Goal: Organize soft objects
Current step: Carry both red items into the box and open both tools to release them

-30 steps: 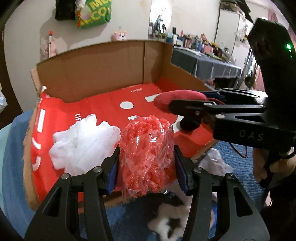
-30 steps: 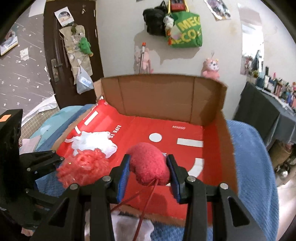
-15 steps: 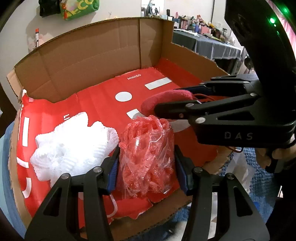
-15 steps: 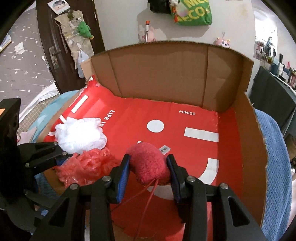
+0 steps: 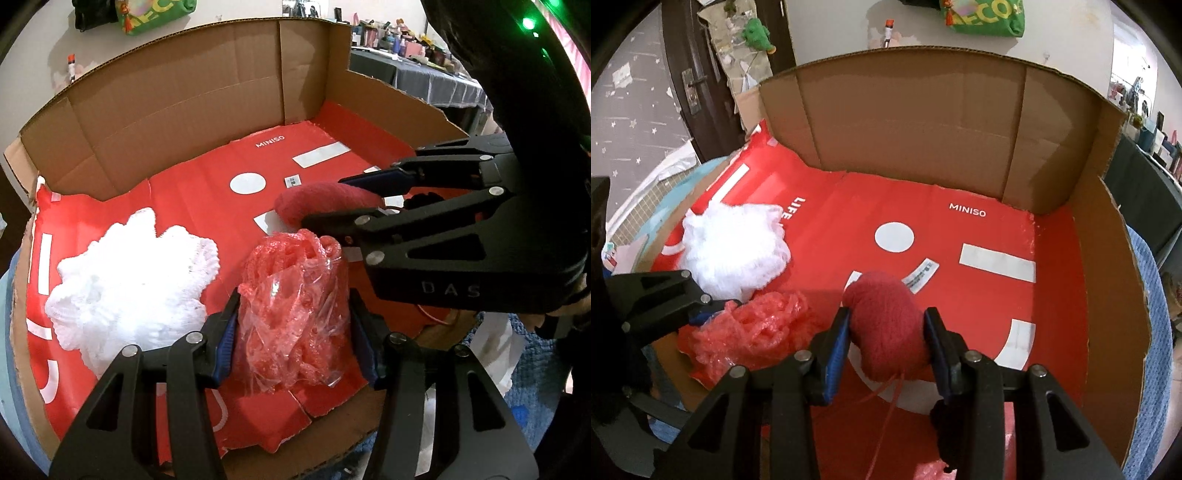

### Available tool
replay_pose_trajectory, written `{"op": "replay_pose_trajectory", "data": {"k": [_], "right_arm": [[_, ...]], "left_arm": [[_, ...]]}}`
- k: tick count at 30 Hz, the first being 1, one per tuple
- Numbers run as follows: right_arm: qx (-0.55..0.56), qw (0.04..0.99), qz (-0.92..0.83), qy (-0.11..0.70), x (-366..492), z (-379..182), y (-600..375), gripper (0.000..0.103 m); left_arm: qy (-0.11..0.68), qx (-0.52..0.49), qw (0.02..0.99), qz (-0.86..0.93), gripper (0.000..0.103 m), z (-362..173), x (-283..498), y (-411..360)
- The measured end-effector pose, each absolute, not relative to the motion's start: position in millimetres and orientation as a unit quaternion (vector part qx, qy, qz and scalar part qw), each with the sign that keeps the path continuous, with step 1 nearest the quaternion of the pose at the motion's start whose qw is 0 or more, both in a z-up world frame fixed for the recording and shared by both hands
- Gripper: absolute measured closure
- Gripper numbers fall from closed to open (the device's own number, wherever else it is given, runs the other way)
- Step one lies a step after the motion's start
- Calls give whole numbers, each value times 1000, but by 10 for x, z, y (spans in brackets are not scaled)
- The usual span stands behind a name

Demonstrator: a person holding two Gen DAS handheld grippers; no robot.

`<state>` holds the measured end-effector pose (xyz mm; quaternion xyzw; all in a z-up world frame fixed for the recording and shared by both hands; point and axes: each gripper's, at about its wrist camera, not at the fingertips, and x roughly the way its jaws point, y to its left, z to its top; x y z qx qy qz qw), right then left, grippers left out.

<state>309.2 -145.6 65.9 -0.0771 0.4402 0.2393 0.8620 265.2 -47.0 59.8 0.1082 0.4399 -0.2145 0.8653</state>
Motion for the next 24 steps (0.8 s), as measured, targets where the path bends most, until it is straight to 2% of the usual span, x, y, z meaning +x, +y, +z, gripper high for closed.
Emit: {"op": "replay_pose_trajectory", "data": {"k": [24], "right_arm": [[-115, 859, 205, 455, 3128, 621, -1401, 58]], "left_arm": [[440, 105, 867, -209, 49, 582, 2660, -476]]}}
